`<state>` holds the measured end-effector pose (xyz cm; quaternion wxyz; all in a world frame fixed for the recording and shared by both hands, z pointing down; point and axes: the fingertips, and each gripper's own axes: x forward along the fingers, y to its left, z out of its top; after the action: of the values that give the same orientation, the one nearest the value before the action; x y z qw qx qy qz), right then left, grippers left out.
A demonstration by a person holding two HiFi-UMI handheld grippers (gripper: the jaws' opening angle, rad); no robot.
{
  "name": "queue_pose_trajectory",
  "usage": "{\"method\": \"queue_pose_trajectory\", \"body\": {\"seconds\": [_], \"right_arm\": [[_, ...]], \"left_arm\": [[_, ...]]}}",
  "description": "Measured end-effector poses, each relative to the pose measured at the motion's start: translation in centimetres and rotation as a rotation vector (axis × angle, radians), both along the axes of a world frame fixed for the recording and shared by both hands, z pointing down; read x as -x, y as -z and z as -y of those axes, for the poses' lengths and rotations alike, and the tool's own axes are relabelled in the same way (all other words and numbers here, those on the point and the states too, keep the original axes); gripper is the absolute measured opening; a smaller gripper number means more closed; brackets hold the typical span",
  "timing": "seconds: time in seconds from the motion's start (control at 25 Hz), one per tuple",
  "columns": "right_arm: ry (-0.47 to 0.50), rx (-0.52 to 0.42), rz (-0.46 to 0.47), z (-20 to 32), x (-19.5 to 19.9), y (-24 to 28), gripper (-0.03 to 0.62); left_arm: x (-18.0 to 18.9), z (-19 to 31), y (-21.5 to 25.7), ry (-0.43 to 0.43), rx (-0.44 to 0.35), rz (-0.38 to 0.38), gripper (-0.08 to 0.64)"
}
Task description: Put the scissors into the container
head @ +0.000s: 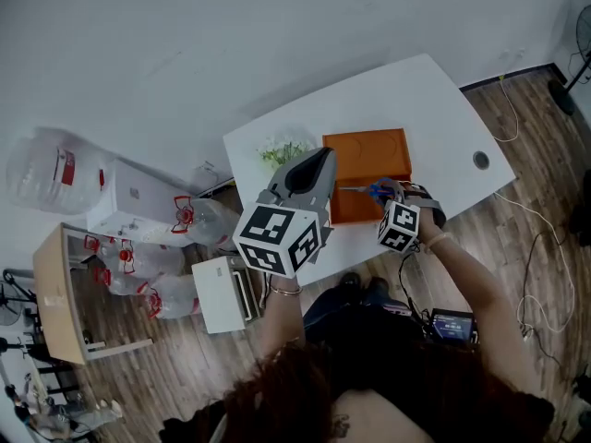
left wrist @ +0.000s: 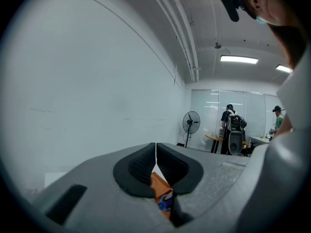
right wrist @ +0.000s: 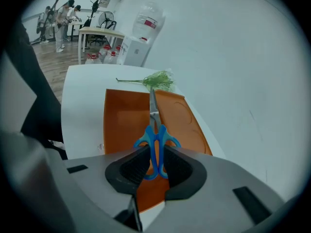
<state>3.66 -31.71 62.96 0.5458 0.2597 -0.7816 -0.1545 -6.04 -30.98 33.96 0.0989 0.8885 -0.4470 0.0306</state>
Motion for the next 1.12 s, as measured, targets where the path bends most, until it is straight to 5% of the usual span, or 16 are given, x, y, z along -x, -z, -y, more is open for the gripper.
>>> {"method": "queue_pose_trajectory", "body": {"seconds": [0.44,1.12], "right_arm": [[0.086,0.074,-0.113,0.2,-0.2,-3.5,0.080],[0.054,0.274,-0.183,-0.3,-0.1,-6.5,0.087]], "left_arm": [[-0.1,0.2,-0.7,0.003,0.016,0.009,0.020],[1.6,0.3,-1.9,0.035,0.055,-0.002,0.020]]}}
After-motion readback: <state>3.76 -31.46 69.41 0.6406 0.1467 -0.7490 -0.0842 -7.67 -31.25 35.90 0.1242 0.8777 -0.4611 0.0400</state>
